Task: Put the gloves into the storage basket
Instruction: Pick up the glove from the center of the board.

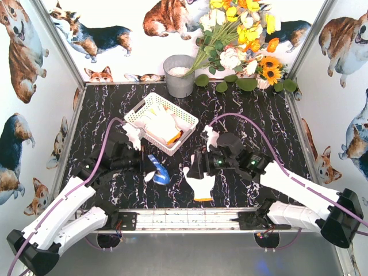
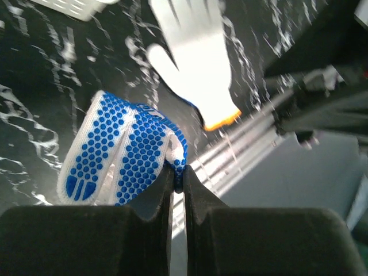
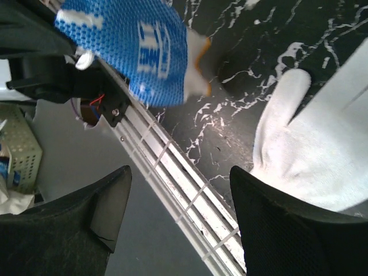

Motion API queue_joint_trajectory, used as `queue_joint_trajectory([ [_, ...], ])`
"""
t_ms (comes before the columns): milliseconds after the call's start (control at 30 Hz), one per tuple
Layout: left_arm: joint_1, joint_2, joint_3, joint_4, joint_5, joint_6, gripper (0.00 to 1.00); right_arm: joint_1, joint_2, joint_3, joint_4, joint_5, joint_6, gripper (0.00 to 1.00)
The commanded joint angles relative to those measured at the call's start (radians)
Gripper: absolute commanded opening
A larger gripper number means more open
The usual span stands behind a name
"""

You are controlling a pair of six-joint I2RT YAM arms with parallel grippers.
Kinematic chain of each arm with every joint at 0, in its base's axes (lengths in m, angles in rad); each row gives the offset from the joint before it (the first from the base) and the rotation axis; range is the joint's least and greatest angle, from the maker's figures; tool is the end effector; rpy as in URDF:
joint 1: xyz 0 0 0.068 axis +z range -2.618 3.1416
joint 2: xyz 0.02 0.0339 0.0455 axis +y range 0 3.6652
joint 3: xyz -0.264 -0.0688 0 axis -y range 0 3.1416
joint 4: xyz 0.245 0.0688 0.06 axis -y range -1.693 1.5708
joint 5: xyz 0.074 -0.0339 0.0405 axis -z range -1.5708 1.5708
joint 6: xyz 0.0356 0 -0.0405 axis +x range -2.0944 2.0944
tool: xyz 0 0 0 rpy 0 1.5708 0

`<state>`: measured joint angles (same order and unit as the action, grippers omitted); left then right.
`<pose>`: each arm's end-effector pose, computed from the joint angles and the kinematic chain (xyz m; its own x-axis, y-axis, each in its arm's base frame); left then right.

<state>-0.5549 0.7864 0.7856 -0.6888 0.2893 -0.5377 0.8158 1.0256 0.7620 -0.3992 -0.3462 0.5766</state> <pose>0.1323 -0.0940 0.2914 -0.8189 -0.0699 -0.5697 0.3174 0.7718 -0.5510 0.1420 0.1685 0.2672 -0.8269 -0.1304 -0.5470 -0.4981 0.6214 0.6048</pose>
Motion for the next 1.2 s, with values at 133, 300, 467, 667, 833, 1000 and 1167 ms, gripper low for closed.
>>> queue_joint_trajectory([
  [133, -0.008, 0.004, 0.103, -0.079, 0.41, 0.093, 0.0, -0.003, 0.033, 0.018, 0.12, -0.167, -0.07, 0.75],
  [300, -0.027, 0.03, 0.17, -0.14, 0.532, 0.169, 0.0, -0.001, -0.007, -0.035, 0.219, -0.246, -0.052, 0.8],
  [467, -0.066, 0.043, 0.232, -0.156, 0.58, 0.205, 0.0, 0.02, 0.014, -0.025, 0.258, -0.336, -0.068, 0.81],
  [667, -0.097, 0.085, 0.284, -0.148, 0.604, 0.225, 0.0, 0.094, 0.054, -0.023, 0.337, -0.377, -0.097, 0.8],
  [833, -0.111, 0.119, 0.31, -0.16, 0.599, 0.253, 0.0, 0.109, 0.053, -0.044, 0.444, -0.429, -0.051, 0.77],
  [1000, -0.117, 0.141, 0.326, -0.159, 0.621, 0.274, 0.0, 0.117, 0.052, -0.046, 0.478, -0.46, -0.014, 0.73],
  [1167, -0.123, 0.148, 0.347, -0.19, 0.656, 0.302, 0.0, 0.118, 0.024, -0.054, 0.456, -0.414, -0.039, 0.78],
])
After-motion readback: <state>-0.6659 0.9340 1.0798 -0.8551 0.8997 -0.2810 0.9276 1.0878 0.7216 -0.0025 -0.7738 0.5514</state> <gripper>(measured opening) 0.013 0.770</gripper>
